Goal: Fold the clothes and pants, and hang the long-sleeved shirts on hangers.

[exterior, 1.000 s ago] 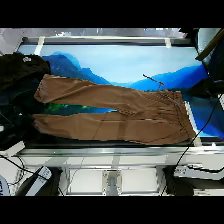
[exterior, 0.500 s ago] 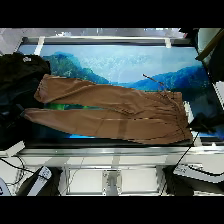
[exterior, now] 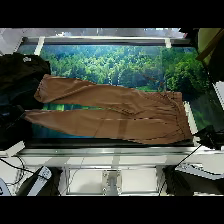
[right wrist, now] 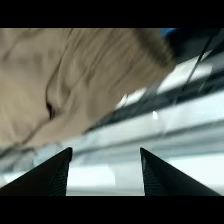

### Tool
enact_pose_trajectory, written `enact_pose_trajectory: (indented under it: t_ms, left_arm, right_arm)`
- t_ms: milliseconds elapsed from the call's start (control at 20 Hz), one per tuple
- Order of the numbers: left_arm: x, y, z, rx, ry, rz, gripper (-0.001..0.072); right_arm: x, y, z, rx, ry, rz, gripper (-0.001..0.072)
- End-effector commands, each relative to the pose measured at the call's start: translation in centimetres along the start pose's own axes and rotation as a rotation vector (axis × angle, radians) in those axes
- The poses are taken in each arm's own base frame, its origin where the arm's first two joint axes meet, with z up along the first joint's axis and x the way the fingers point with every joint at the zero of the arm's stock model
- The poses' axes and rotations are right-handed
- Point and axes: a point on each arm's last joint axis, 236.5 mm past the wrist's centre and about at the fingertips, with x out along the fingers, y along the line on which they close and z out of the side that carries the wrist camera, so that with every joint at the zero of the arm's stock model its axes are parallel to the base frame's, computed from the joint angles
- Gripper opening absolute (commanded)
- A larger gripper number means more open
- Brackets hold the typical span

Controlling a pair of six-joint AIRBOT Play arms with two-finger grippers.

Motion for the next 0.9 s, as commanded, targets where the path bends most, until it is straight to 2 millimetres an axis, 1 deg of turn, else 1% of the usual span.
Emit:
enact_pose_trajectory:
  t_ms: [0, 100, 200, 350, 400, 650, 750, 800, 850]
  left_arm:
    - [0.0, 0.0, 0.0, 0.002, 0.001, 0.002, 0.0014]
    - [0.0, 0.0, 0.0, 0.003, 0.001, 0.002, 0.0014]
    - [0.0, 0.1, 0.0, 0.002, 0.003, 0.002, 0.0014]
    - [0.1, 0.1, 0.0, 0.001, 0.002, 0.003, 0.0015]
    - [0.1, 0.1, 0.0, 0.001, 0.002, 0.003, 0.0014]
    - [0.1, 0.1, 0.0, 0.002, 0.002, 0.003, 0.0015]
    - [0.1, 0.1, 0.0, 0.006, 0.002, 0.003, 0.0014]
    - [0.1, 0.2, 0.0, 0.009, 0.004, 0.009, 0.0014]
    - [0.1, 0.4, -0.1, 0.015, 0.005, 0.016, 0.0014]
  right_arm:
    - [1.0, -1.3, 2.4, 0.023, -0.134, -0.002, 0.0487]
    - [2.2, -1.6, 2.1, 0.019, -0.139, 0.004, 0.0488]
    - [2.9, -1.9, 2.0, 0.028, -0.141, -0.003, 0.0488]
    - [2.9, -0.9, 2.7, 0.016, -0.174, 0.042, 0.0487]
    - [3.1, -0.7, 2.6, 0.011, -0.168, 0.041, 0.0488]
    - [5.6, -0.3, 2.6, -0.028, -0.15, -0.002, 0.0482]
    - [6.0, 0.1, 3.0, -0.04, -0.158, -0.005, 0.0479]
    - [5.9, 0.5, 3.4, -0.034, -0.175, 0.01, 0.0462]
    - [5.8, 1.0, 3.7, -0.027, -0.192, 0.031, 0.0405]
